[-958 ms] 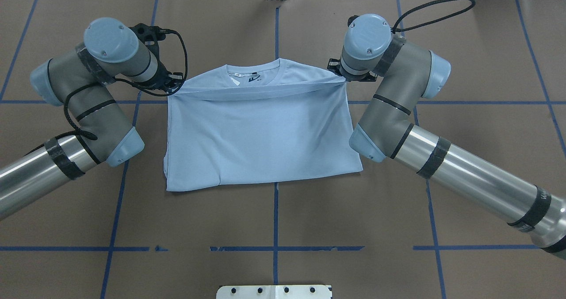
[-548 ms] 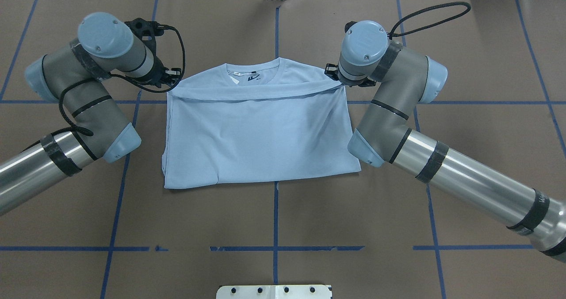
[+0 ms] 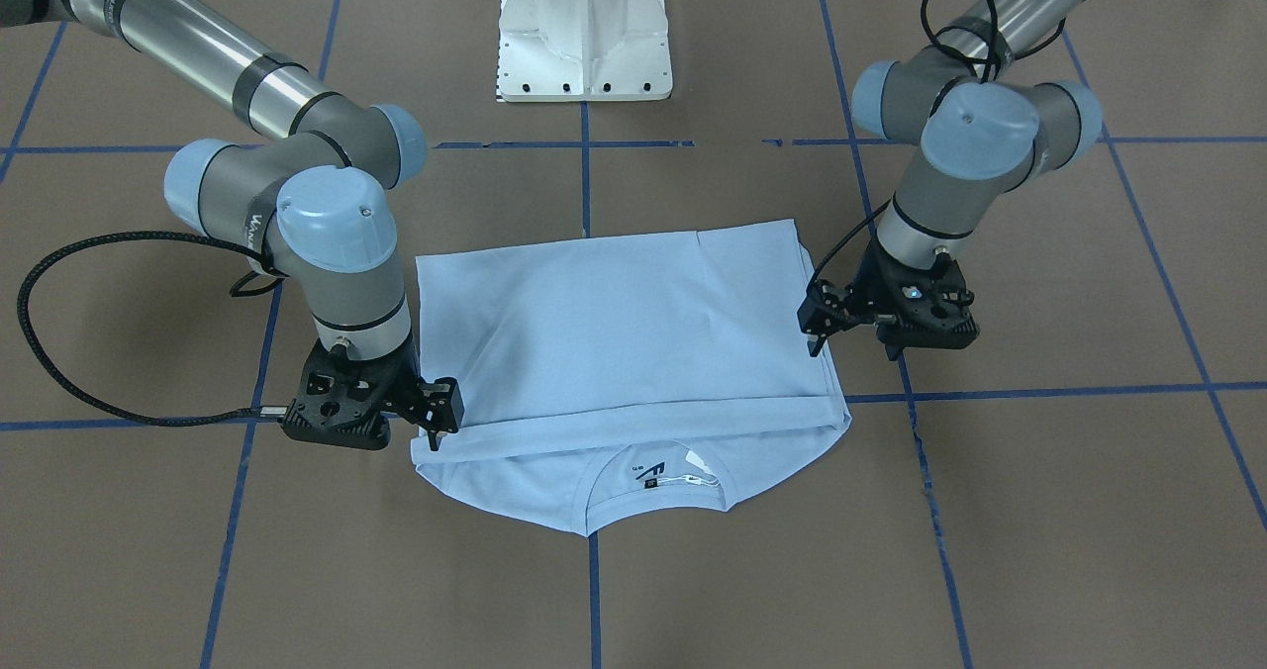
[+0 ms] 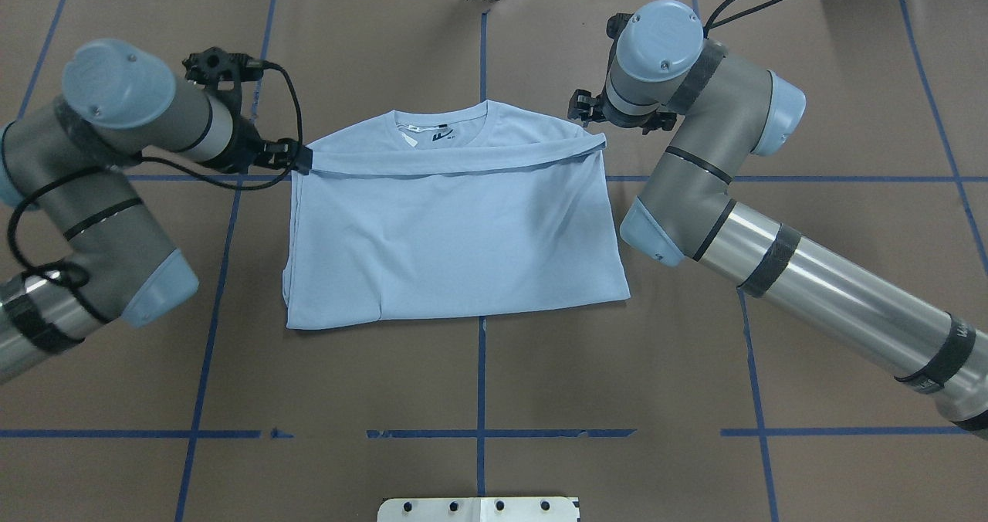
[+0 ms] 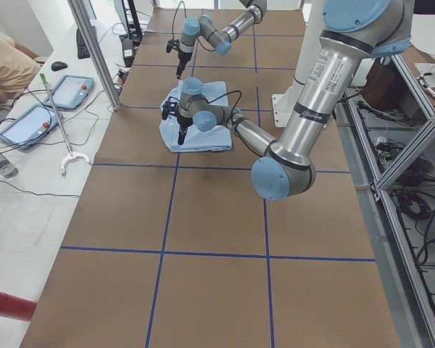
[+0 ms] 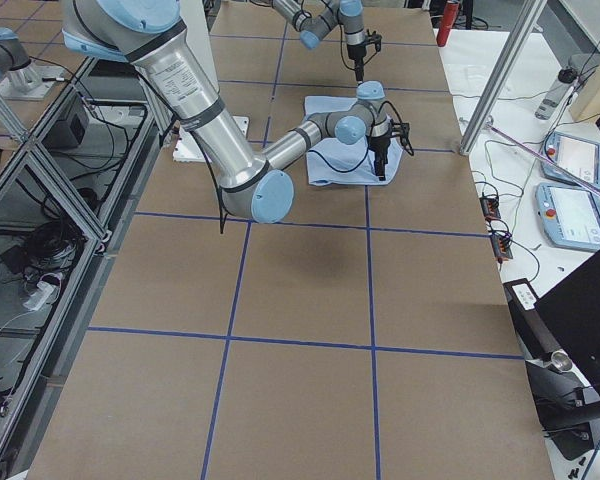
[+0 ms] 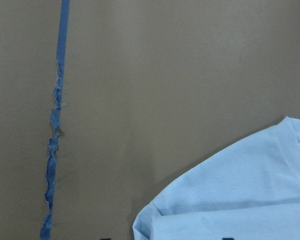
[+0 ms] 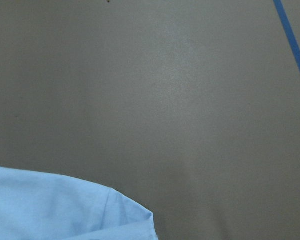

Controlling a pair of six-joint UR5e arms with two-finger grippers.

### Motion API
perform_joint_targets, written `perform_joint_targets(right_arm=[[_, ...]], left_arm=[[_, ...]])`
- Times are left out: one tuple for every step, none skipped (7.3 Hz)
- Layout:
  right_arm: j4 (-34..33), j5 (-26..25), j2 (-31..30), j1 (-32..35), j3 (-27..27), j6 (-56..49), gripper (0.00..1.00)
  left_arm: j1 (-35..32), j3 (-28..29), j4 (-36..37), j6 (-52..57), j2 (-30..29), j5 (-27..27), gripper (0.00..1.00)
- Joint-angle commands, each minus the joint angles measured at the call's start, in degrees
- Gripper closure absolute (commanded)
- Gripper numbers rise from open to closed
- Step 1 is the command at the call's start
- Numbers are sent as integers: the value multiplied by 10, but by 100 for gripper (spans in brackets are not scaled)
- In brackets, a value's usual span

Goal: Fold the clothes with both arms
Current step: 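Release the hem and move the left gripper to the folded shirt's side edge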

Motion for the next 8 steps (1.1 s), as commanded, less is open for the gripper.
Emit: perform_joint_targets(right_arm=[[0, 3, 0, 2, 3, -3, 0], [1, 3, -1, 2, 4, -3, 0], [0, 3, -2, 1, 11, -3, 0], [0, 3, -3, 1, 14, -3, 0], [0, 3, -3, 1, 14, -3, 0], [0, 3, -3, 1, 14, -4, 0], [0, 3, -3, 1, 14, -4, 0], [0, 3, -3, 1, 14, -4, 0]], left_arm=[[62, -105, -28, -83, 99, -2, 0], [104, -114, -36, -126, 114, 17, 4], [144, -112, -37, -168, 114, 56, 34], [155, -107, -37, -175, 113, 57, 55], [156, -105, -37, -175, 113, 57, 56], [157, -105, -37, -176, 112, 57, 56], [164, -105, -37, -176, 111, 57, 56], [169, -102, -37, -176, 110, 57, 57]])
